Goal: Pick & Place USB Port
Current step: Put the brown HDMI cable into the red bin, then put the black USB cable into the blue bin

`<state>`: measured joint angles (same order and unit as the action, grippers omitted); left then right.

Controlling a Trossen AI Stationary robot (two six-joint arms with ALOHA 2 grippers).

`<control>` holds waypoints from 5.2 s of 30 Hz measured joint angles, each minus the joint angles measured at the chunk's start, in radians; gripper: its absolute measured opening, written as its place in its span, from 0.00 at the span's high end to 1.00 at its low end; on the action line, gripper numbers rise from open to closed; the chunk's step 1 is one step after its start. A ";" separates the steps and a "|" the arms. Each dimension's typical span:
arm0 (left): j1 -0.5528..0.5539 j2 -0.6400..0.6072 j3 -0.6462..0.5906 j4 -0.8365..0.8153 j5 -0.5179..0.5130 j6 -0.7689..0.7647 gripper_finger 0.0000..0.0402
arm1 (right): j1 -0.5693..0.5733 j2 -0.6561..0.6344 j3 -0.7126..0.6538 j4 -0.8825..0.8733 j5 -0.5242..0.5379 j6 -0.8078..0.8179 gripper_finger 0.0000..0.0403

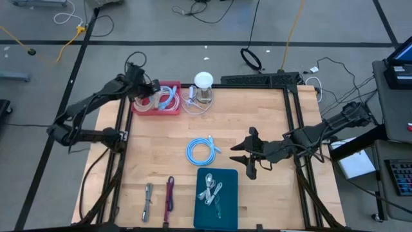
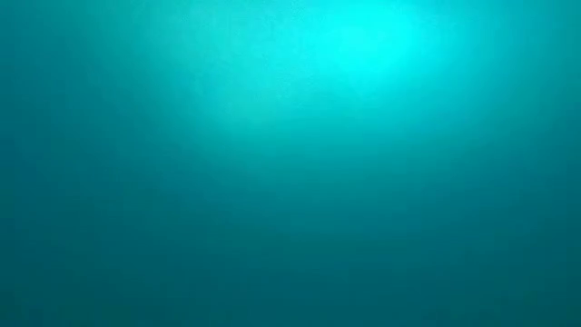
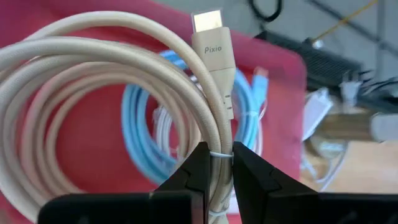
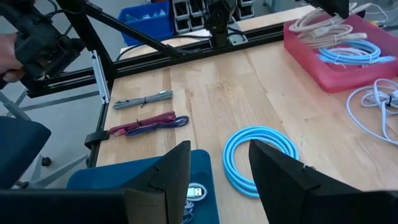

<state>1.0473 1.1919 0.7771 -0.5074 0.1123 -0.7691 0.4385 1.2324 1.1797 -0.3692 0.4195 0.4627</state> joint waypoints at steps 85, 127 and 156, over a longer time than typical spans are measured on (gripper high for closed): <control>-1.888 0.563 0.700 -0.736 0.125 -1.409 0.57 | -0.308 0.013 0.001 -0.025 -0.373 -0.108 0.62; -1.933 0.528 0.307 -0.333 -0.169 -1.564 0.98 | -0.194 0.013 0.000 0.081 -0.371 0.007 0.62; -1.559 0.330 0.771 0.048 -0.867 -0.227 0.98 | -0.262 0.183 -0.244 1.232 -0.445 0.670 0.61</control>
<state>-0.5122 1.5219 1.5485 -0.4593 -0.7546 -0.9961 0.1764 1.4158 0.9360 0.8624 -0.0251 1.1331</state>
